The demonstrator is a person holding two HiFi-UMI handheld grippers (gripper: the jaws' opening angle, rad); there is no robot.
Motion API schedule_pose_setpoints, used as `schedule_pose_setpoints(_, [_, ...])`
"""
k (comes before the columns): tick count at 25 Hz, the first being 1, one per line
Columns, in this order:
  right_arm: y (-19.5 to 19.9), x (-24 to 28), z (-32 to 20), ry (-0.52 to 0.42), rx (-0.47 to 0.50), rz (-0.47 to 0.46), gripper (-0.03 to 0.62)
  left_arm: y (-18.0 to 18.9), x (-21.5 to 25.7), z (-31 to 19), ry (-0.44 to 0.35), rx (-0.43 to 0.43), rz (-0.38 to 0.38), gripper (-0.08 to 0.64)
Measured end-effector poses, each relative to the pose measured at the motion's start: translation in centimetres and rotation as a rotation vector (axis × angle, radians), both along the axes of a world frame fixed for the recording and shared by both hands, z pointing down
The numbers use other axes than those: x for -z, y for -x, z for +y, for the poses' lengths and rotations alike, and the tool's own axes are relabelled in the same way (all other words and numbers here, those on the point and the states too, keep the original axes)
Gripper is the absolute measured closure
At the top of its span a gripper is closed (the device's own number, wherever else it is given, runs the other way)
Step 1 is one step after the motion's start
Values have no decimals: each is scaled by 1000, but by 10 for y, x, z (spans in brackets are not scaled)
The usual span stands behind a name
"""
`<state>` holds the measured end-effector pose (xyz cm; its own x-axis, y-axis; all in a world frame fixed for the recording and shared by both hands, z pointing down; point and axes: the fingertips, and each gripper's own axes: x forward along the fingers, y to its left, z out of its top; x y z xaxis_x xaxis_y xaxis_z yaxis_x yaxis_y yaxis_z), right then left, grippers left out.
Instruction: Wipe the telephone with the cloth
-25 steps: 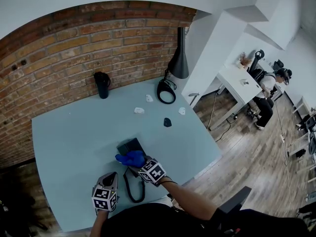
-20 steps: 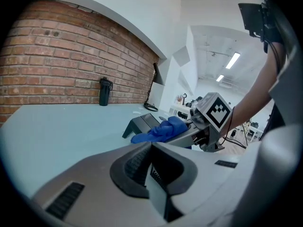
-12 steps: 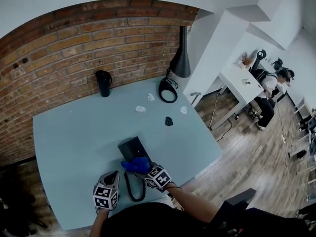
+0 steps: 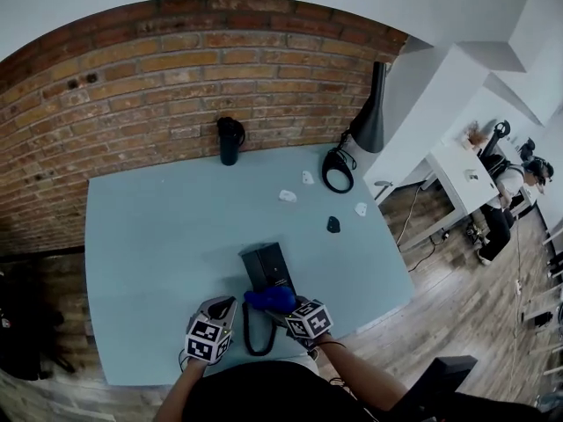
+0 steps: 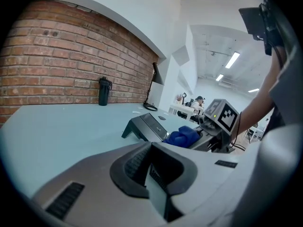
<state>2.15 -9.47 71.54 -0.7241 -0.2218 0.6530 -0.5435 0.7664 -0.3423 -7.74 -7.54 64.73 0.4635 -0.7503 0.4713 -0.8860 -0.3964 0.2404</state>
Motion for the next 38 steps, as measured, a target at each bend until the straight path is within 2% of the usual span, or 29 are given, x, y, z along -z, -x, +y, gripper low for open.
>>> schedule_pose_setpoints(4, [20, 51, -45, -113, 55, -60, 368, 11, 4, 2, 2, 35, 21, 551])
schedule_pose_setpoints(7, [43, 84, -92, -203, 83, -72, 365, 15, 1, 1, 6, 51, 26, 551])
schedule_pose_setpoints(10, [61, 93, -126, -253, 98, -26, 364, 14, 4, 0, 7, 43, 26, 551])
schedule_pose_setpoints(14, [67, 67, -146, -247, 111, 90, 364, 15, 13, -2, -8, 40, 22, 551])
schedule_pose_setpoints(16, [68, 60, -149, -258, 95, 117, 364, 20, 12, -1, -4, 51, 22, 551])
schedule_pose_setpoints(20, [71, 57, -146, -314, 129, 161, 364, 28, 6, -1, 2, 80, 29, 551])
schedule_pose_setpoints(26, [64, 59, -139, -316, 38, 64, 364, 14, 6, 0, 11, 29, 24, 551])
schedule_pose_setpoints(32, [56, 47, -116, -261, 51, 40, 364, 11, 2, 2, 11, 15, 18, 551])
schedule_pose_setpoints(38, [47, 38, -99, -253, 53, 41, 364, 6, 2, 3, 16, -6, 8, 551])
